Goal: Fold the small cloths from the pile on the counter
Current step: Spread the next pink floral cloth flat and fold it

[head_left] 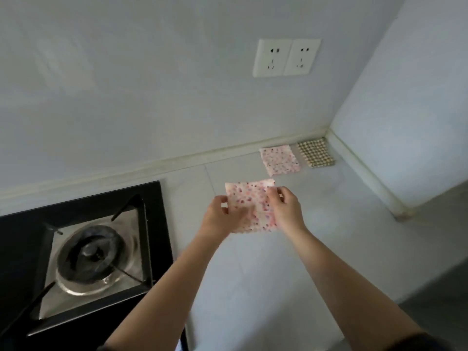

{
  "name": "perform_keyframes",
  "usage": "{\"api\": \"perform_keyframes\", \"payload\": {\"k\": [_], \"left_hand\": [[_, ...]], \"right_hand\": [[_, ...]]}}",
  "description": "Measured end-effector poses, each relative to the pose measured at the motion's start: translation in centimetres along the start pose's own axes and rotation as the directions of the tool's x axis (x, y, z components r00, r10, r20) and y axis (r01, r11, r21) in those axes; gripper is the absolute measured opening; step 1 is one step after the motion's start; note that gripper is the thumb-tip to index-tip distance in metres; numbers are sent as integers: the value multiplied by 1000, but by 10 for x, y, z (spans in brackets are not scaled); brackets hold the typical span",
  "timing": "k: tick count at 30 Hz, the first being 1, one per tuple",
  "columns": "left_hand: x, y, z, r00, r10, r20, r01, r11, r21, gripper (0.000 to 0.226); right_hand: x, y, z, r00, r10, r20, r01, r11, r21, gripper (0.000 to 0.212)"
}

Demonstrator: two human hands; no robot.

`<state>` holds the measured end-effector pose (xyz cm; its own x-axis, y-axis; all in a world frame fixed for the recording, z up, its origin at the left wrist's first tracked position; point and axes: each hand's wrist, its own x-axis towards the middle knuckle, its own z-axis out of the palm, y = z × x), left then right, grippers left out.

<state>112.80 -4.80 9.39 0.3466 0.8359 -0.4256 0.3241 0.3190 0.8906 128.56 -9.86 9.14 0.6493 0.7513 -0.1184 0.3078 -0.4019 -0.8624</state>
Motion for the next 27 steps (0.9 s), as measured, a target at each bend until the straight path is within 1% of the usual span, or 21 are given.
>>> {"api": "perform_keyframes", "payload": {"k": [2,3,6,8,9,11,14,18,21,23,25,26,27], "left_hand": [[38,11,45,998,-64,-26,61,993,-96,22],[58,17,67,996,-83,-40,78,990,-121,18],[118,31,115,988,-95,-119,87,993,-76,20],[151,40,138,982,-93,-162,86,995,-53,22],[166,45,147,980,-81,-183,76,997,-31,24],[194,54,159,972,-38,-230,55,996,69,24],[233,60,169,956,-6,-292,62,981,183,25],[267,55,172,934,-22,-358,148,933,327,27],[279,53,173,913,-19,-409,215,873,439,33],[281,55,175,897,2,-442,233,848,477,33],[276,56,175,879,61,-473,221,827,516,31],[271,55,173,870,150,-470,170,804,570,27],[266,52,172,853,290,-433,76,753,654,22]], "right_hand": [[49,22,-27,998,66,20,-66,998,1,29],[75,33,-38,996,81,30,-81,996,-24,28],[148,57,-58,993,87,74,-81,994,-80,25],[187,66,-62,995,65,75,-56,992,-114,29],[205,69,-62,997,38,69,-29,991,-133,30],[238,71,-58,998,-21,54,30,983,-179,30],[279,77,-47,995,-87,41,95,956,-278,25],[308,94,-28,987,-145,70,161,911,-379,30],[316,99,-20,982,-175,74,189,858,-477,28],[319,97,-18,977,-197,85,212,818,-535,25],[317,93,-21,963,-255,86,259,791,-553,22],[314,93,-24,943,-323,80,310,765,-565,22],[310,94,-28,913,-400,79,367,722,-587,25]]}}
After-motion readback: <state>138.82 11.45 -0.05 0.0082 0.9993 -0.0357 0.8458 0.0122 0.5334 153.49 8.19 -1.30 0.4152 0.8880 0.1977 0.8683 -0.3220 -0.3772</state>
